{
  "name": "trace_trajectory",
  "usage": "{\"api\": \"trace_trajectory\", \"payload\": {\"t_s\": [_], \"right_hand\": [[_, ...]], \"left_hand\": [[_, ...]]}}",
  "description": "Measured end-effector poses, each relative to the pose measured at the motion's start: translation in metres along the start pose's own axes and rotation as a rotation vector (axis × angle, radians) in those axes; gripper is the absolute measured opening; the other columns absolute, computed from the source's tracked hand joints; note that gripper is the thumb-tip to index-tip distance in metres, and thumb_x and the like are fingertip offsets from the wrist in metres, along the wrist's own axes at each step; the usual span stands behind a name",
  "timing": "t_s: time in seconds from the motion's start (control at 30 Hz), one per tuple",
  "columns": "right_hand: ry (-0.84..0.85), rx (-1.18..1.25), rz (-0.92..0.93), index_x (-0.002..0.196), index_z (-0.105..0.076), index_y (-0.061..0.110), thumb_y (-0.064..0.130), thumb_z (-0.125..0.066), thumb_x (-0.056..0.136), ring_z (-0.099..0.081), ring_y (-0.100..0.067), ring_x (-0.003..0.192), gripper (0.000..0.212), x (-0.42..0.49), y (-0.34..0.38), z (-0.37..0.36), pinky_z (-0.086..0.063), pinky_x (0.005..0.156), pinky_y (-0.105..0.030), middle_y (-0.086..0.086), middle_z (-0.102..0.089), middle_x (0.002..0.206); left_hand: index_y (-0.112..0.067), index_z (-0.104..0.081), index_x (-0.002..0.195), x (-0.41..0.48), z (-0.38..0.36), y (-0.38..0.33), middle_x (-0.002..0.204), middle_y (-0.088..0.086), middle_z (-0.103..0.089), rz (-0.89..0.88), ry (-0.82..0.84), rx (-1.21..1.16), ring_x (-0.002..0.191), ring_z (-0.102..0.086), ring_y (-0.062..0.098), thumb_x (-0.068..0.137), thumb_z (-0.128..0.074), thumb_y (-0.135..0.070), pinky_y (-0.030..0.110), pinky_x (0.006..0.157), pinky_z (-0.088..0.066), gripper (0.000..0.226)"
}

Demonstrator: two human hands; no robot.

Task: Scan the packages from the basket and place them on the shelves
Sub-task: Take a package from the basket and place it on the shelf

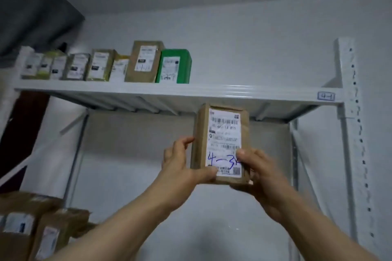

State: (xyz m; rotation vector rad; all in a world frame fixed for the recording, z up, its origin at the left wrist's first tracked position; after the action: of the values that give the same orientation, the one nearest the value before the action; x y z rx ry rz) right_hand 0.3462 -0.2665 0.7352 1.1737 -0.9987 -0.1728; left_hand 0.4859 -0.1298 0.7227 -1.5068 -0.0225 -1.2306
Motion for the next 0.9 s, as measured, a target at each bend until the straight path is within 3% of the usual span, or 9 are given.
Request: {"api": "trace_trajectory", "payload": {"t_s": [0.07,0.17,0.3,0.37,0.47,0.6,0.73,0.8,0.9], "right_hand": [[-0.041,0.002,0.111,0.115,-0.051,0.003,0.032,-0.068,0.091,-0.071,-0.034,0.103,0.041,0.026,0.030,-0.013,-0.059,0.086,-0.051,-0.011,-0.077,0.102],[-0.062,-0.021,0.280,0.101,-0.051,0.013,0.030,-0.070,0.092,-0.072,-0.032,0.101,0.027,0.060,0.067,-0.026,-0.058,0.088,-0.057,-0.014,-0.075,0.104],[-0.063,-0.139,0.468,0.101,-0.053,0.021,0.045,-0.078,0.079,-0.072,-0.028,0.101,0.041,0.098,0.108,-0.036,-0.058,0.087,-0.058,-0.011,-0.069,0.114],[-0.085,-0.223,0.523,0.102,-0.054,0.026,0.056,-0.075,0.069,-0.071,-0.025,0.101,0.049,0.116,0.120,-0.038,-0.059,0.084,-0.057,-0.005,-0.068,0.115],[-0.134,-0.312,0.583,0.110,-0.055,0.033,0.058,-0.071,0.068,-0.069,-0.021,0.103,0.052,0.145,0.131,-0.033,-0.058,0.089,-0.051,0.000,-0.065,0.119],[-0.144,-0.420,0.628,0.127,-0.051,0.026,0.036,-0.071,0.090,-0.068,-0.017,0.101,0.044,0.183,0.143,-0.023,-0.057,0.094,-0.045,0.003,-0.066,0.114],[-0.245,-0.506,0.627,0.128,-0.053,0.020,0.031,-0.072,0.092,-0.067,-0.019,0.099,0.043,0.211,0.155,-0.019,-0.057,0.093,-0.045,0.001,-0.068,0.111],[-0.302,-0.570,0.619,0.123,-0.055,0.018,0.031,-0.071,0.092,-0.065,-0.020,0.102,0.037,0.221,0.157,-0.020,-0.056,0.094,-0.044,0.000,-0.067,0.114],[-0.353,-0.689,0.607,0.091,-0.054,0.022,0.027,-0.067,0.094,-0.064,-0.023,0.102,0.014,0.234,0.158,-0.022,-0.054,0.093,-0.044,0.002,-0.064,0.096]], "left_hand": [[-0.052,-0.033,0.145,0.023,0.016,-0.021,0.141,-0.013,-0.032,-0.044,-0.010,0.065,0.130,-0.039,0.009,0.079,-0.078,-0.040,0.037,0.112,-0.037,0.081],[-0.044,-0.040,0.147,0.060,0.031,-0.047,0.141,-0.011,-0.046,-0.136,-0.019,0.036,0.110,-0.058,0.006,0.091,-0.070,-0.012,0.034,0.096,-0.051,0.071],[-0.029,-0.035,0.150,0.108,0.043,-0.072,0.123,-0.007,-0.066,-0.150,-0.127,-0.076,0.106,-0.067,0.017,0.091,-0.062,0.005,0.043,0.088,-0.059,0.073],[-0.021,-0.030,0.147,0.129,0.046,-0.080,0.118,-0.001,-0.066,-0.137,-0.189,-0.144,0.106,-0.067,0.022,0.092,-0.061,0.007,0.047,0.088,-0.060,0.069],[-0.015,-0.039,0.132,0.158,0.047,-0.089,0.119,0.006,-0.066,-0.163,-0.228,-0.126,0.107,-0.067,0.024,0.092,-0.061,0.007,0.047,0.089,-0.060,0.050],[-0.014,-0.047,0.127,0.199,0.043,-0.099,0.116,0.005,-0.065,-0.238,-0.269,-0.079,0.105,-0.066,0.024,0.091,-0.062,0.006,0.044,0.089,-0.060,0.044],[-0.017,-0.049,0.132,0.236,0.037,-0.108,0.115,0.005,-0.065,-0.294,-0.301,0.016,0.102,-0.065,0.023,0.095,-0.058,0.004,0.043,0.088,-0.060,0.044],[-0.017,-0.052,0.132,0.253,0.035,-0.108,0.114,0.005,-0.067,-0.328,-0.306,0.070,0.101,-0.066,0.025,0.096,-0.057,0.003,0.045,0.088,-0.060,0.042],[-0.022,-0.060,0.127,0.276,0.037,-0.104,0.109,0.000,-0.070,-0.379,-0.303,0.187,0.094,-0.066,0.019,0.096,-0.061,-0.003,0.037,0.086,-0.059,0.036]]}}
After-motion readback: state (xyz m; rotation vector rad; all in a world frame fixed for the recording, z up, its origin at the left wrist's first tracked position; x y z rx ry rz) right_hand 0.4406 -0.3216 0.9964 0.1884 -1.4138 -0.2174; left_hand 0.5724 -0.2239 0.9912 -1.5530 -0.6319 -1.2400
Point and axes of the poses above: each hand's wrist, its own x-axis towards the middle knuckle, its own z-axis out of the back of the hand, y = z × x, the point moved 2 cm from there along x, towards the middle knuckle
